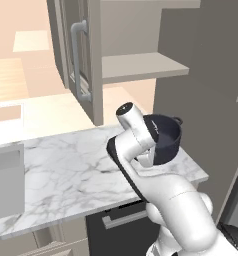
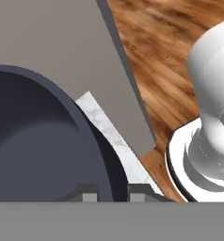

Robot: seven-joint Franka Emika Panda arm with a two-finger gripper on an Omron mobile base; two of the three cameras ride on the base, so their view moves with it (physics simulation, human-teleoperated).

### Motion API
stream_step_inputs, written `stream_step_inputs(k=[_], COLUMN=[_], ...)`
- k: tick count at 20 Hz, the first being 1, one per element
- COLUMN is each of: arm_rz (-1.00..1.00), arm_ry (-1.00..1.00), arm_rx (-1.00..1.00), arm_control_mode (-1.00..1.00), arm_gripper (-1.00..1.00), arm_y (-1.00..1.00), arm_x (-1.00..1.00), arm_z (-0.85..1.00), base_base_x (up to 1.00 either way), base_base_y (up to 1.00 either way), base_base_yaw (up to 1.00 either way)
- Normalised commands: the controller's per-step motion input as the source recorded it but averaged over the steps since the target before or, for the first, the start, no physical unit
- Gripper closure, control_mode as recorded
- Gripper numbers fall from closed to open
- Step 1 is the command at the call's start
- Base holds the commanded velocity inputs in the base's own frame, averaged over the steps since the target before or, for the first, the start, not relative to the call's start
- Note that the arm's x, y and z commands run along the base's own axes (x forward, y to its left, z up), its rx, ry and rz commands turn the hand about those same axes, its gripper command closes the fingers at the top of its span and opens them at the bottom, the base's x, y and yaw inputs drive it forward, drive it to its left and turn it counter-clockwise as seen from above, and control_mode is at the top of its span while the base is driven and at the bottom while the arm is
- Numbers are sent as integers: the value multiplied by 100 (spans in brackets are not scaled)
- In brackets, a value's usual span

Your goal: Pick the kettle from the cabinet and place it on a stove burner. Then pick the pot from the counter and place it on another stove burner. Finally, turn both burners on.

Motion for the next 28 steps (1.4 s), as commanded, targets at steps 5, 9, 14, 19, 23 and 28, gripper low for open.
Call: stream_step_inputs(k=[5,9,14,19,23,28], arm_rz=[-7,-7,-7,-6,-1,0], arm_ry=[0,0,0,0,-5,-7], arm_rx=[0,0,0,0,0,0], arm_control_mode=[-100,-100,-100,-100,-100,-100], arm_gripper=[100,100,100,100,100,100], arm_y=[0,0,0,0,0,0], arm_x=[-31,-32,-31,-28,-29,-34], arm_z=[32,34,28,21,7,1], base_base_x=[0,0,0,0,0,0], base_base_y=[0,0,0,0,0,0], base_base_yaw=[0,0,0,0,0,0])
